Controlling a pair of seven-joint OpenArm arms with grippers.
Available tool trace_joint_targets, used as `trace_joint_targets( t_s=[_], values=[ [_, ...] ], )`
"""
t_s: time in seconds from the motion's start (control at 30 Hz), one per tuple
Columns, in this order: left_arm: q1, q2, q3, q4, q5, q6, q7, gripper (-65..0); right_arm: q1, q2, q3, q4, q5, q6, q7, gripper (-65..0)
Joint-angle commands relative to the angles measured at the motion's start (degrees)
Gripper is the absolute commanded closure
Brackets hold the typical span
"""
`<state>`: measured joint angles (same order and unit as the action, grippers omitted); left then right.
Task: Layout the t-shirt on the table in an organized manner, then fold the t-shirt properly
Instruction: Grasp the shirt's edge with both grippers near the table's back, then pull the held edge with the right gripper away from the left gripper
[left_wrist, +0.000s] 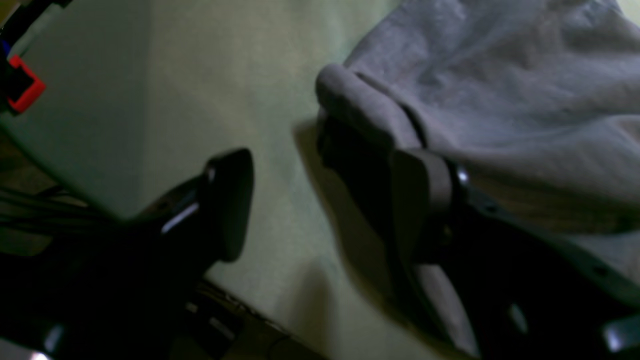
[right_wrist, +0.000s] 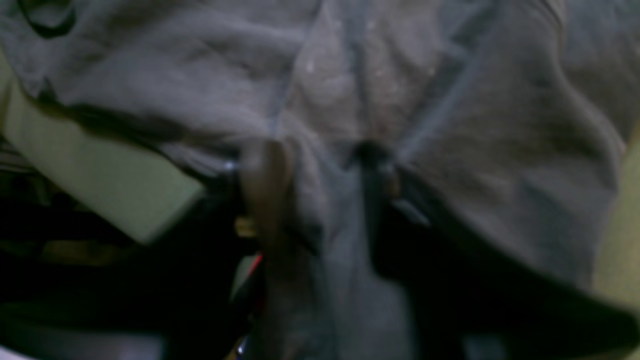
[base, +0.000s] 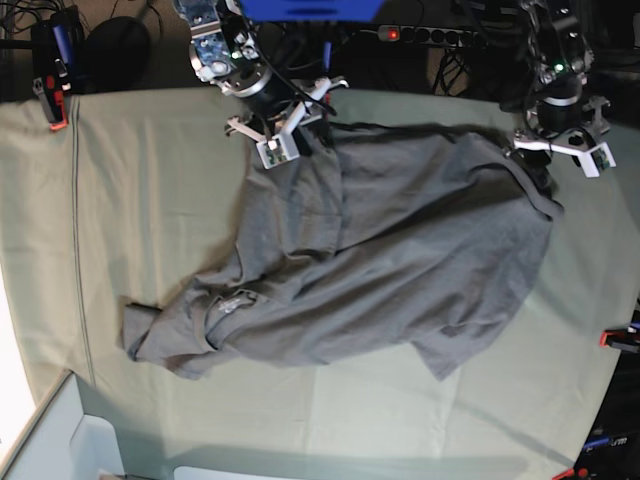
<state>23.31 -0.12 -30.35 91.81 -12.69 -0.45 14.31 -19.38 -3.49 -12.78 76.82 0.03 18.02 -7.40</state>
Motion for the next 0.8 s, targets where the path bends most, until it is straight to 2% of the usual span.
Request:
trace_joint_targets(
  t_s=[0.0, 0.03, 0.07, 0.37, 0.5, 0.77],
  values=[
    [0.1, -0.4, -0.4, 0.9, 0.2, -0.1, -1.4, -41.9, -0.3, -0.2, 0.0, 0.3, 0.0, -0.1, -0.4, -8.0],
    [0.0, -0.4, -0.4, 0.9, 0.2, -0.1, -1.4, -41.9, -0.4, -0.2, 0.1, 0.3, 0.0, -0.1, -0.4, -2.3],
    [0.0, -0.4, -0.4, 0.9, 0.2, -0.1, -1.4, -41.9, -0.4, -0.2, 0.2, 0.6, 0.0, -0.1, -0.4, 0.0],
    [-0.2, -0.5, -0.4, 0.9, 0.2, -0.1, -1.4, -41.9, -5.0, 1.3, 0.2, 12.1, 0.0, -0.1, -0.4, 0.0],
    [-0.2, -0.5, 0.0, 0.9, 0.2, -0.1, -1.4, -41.9, -6.4, 3.4, 0.2, 16.3, 0.3, -0.1, -0.4, 0.0],
    [-0.2, -0.5, 0.0, 0.9, 0.2, -0.1, -1.4, -41.9, -7.0, 6.3, 1.0, 16.9, 0.4, 0.0, -0.4, 0.0]
  ],
)
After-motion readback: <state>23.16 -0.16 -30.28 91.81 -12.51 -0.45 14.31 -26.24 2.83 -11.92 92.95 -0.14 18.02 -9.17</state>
